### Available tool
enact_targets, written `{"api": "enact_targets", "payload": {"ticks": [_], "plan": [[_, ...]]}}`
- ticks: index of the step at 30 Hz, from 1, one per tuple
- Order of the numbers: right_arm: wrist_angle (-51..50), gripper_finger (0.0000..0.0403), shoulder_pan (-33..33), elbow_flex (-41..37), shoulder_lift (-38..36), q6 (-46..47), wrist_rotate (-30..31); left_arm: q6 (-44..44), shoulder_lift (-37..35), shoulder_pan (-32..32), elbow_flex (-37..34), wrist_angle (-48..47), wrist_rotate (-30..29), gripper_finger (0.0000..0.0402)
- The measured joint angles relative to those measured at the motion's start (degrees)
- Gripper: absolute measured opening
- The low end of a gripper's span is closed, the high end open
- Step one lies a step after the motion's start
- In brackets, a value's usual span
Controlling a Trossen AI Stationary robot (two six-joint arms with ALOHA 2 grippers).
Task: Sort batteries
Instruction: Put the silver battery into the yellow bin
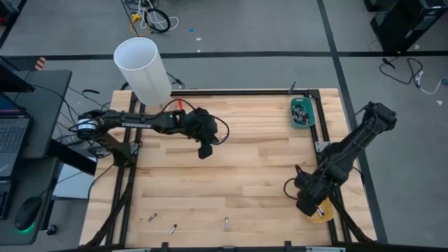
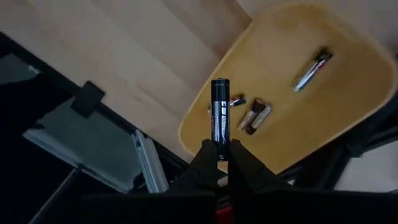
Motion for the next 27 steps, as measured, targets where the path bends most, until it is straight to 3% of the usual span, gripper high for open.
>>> {"api": "enact_targets", "payload": {"ticks": [7, 15, 17, 22, 27], "plan": [[6.6, 0.0035, 2.6, -6.3, 0.0, 11.8, 0.0, -0.3, 0.0, 0.0, 0.0, -0.4, 0.0, 0.0030], [3.9, 0.0125, 2.8, -7.1, 0.0, 16.8, 0.2, -0.3, 0.0, 0.0, 0.0, -1.3, -0.2, 0.0030], [4.2, 0.0146, 2.5, -7.0, 0.0, 16.8, 0.6, -1.0, 0.0, 0.0, 0.0, -2.5, -2.6, 0.0030], [5.0, 0.0179, -0.7, -5.2, 0.0, 14.1, 9.0, -5.5, 0.0, 0.1, 0.0, -6.4, -5.3, 0.0030], [5.8, 0.0184, -9.3, -3.1, -0.1, 4.4, 23.2, -6.2, 0.0, 0.0, 0.0, -8.9, -1.1, 0.0030]]}}
